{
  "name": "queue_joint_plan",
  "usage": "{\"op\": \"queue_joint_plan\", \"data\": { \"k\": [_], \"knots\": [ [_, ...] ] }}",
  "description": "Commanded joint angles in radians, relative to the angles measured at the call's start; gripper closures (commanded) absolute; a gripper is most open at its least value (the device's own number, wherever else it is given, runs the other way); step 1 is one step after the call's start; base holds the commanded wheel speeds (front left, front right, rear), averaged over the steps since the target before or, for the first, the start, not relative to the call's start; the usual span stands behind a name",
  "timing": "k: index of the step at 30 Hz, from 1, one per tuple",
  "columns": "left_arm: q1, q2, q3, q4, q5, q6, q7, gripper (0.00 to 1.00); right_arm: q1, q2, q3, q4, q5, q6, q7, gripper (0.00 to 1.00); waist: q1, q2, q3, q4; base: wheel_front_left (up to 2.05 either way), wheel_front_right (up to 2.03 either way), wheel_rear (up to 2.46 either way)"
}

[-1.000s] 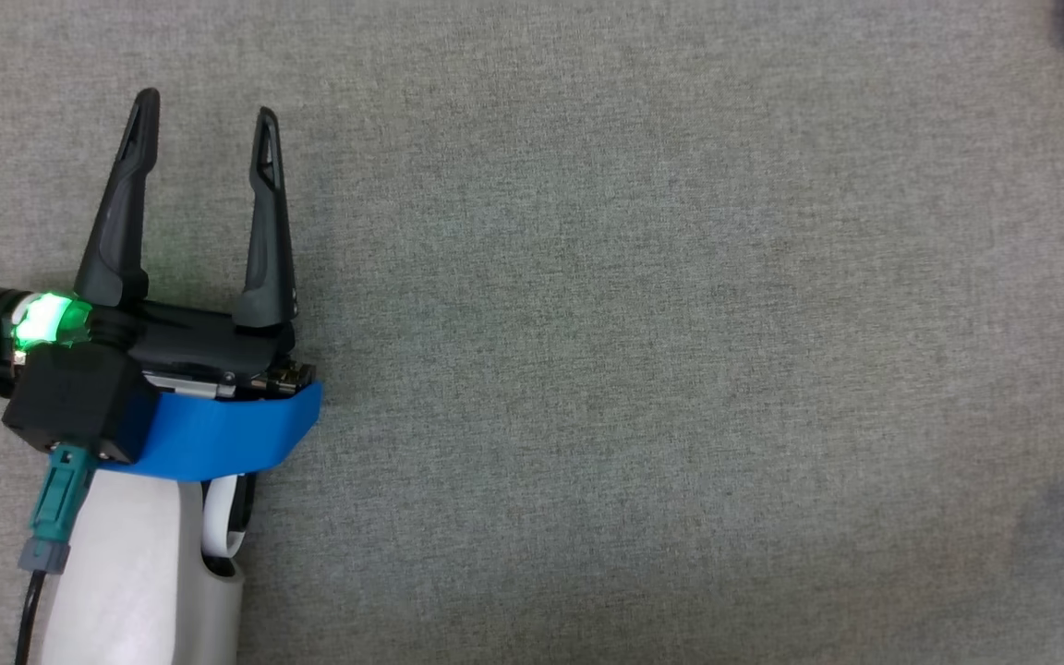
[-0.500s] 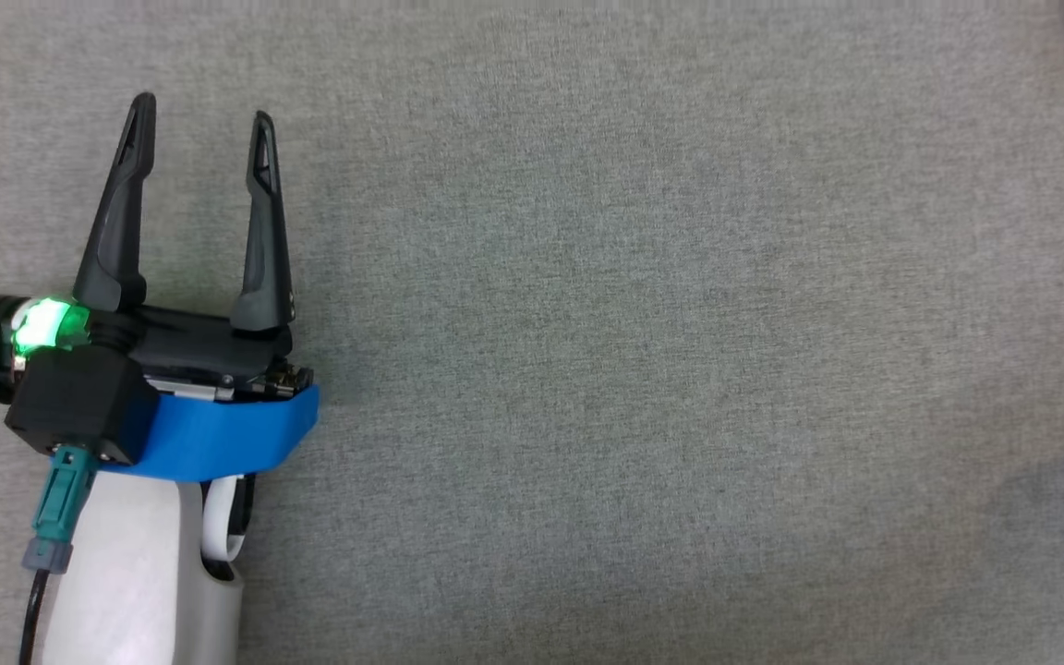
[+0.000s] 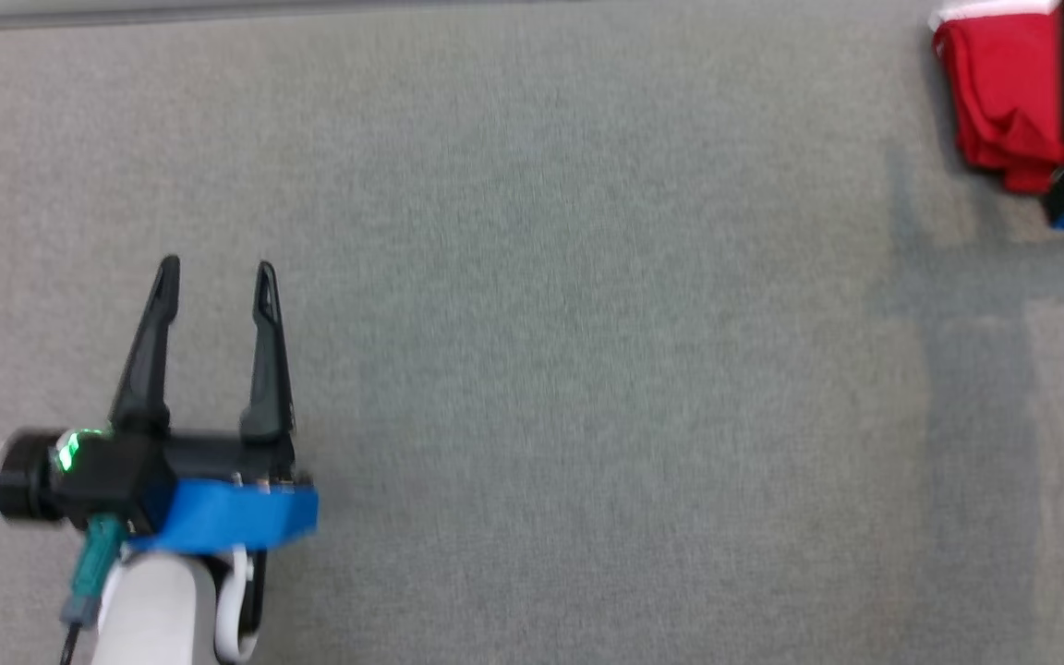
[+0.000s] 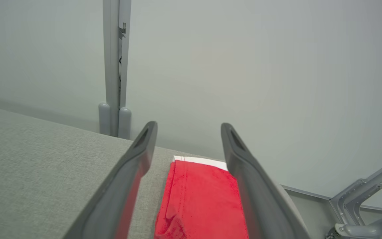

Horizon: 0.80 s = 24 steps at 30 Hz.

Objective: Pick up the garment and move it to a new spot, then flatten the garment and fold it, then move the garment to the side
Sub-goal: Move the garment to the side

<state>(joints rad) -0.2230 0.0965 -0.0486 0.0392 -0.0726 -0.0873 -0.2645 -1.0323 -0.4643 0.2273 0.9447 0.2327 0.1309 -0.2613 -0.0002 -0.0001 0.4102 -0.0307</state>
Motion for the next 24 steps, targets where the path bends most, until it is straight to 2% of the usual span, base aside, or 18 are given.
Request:
{"op": "queue_joint_plan", "data": {
  "k": [1, 10, 24],
  "knots": [
    [0.023, 0.0, 0.004, 0.01, -0.006, 0.007, 0.0, 0.0, 0.051, 0.021, 0.0, -0.036, 0.012, 0.0, -0.004, 0.0, 0.0002, 0.0001, -0.053, -0.025, 0.0, 0.0, 0.0],
    [0.122, -0.012, 0.031, 0.061, -0.018, 0.012, 0.0, 0.0, 0.331, 0.145, -0.01, -0.284, 0.043, 0.0, -0.004, 0.0, 0.0002, 0.0001, -0.193, -0.016, 0.0, 0.0, 0.0],
    [0.21, -0.03, 0.044, 0.118, -0.031, 0.012, 0.0, 0.0, 0.731, 0.229, -0.112, -0.507, 0.076, 0.0, -0.004, 0.0, 0.0002, 0.0001, -0.325, -0.003, 0.0, 0.0, 0.0]
  ]
}}
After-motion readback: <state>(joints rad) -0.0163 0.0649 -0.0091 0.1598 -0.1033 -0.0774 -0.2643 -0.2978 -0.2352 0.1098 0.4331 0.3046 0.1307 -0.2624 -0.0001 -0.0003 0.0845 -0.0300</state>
